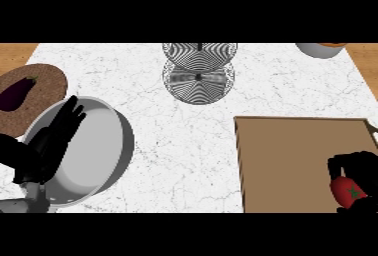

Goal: Pick the tomato from the tray and place it in the tiered basket

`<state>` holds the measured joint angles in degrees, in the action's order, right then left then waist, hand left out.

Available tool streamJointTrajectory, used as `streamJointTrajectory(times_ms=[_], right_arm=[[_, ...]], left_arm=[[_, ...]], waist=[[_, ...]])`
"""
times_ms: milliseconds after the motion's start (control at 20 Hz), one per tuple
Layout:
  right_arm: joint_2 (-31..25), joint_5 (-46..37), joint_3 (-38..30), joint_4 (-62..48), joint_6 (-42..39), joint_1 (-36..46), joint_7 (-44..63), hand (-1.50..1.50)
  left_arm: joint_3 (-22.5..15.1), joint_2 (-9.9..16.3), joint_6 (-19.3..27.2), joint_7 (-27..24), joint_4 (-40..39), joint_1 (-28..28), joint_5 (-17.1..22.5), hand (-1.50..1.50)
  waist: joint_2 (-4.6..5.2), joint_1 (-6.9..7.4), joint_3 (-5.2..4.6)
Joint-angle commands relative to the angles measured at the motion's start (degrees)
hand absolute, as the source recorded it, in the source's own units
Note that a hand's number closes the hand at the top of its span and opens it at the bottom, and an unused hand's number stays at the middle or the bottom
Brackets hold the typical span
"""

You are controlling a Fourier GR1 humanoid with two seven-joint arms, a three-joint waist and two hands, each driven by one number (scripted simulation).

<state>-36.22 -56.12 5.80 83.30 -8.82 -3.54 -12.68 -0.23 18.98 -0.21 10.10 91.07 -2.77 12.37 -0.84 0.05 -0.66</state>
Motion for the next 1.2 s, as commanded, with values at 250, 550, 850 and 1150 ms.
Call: streamJointTrajectory(times_ms=[250,550,850,1150], right_arm=[[8.82,-2.68,-5.28,4.29,4.97,0.74,14.65,1.5],[15.96,-4.02,-11.13,11.58,8.03,5.16,31.06,1.5],[24.68,0.78,-9.49,23.37,16.62,8.49,29.8,1.5],[25.62,1.9,-5.48,37.59,3.2,14.73,41.97,1.5]], left_arm=[[0.09,-0.82,0.93,2.65,1.48,0.9,-0.13,0.0],[-0.86,-1.33,1.66,1.34,0.61,1.65,-1.52,0.0],[0.52,-0.26,0.79,3.31,0.4,-1.03,0.19,0.0],[-0.53,-2.15,0.43,-0.02,-0.03,1.95,-1.32,0.0]], waist=[[0.69,-0.25,0.62],[0.61,-0.47,0.59],[0.59,-0.67,0.66],[0.69,-0.09,0.59]])
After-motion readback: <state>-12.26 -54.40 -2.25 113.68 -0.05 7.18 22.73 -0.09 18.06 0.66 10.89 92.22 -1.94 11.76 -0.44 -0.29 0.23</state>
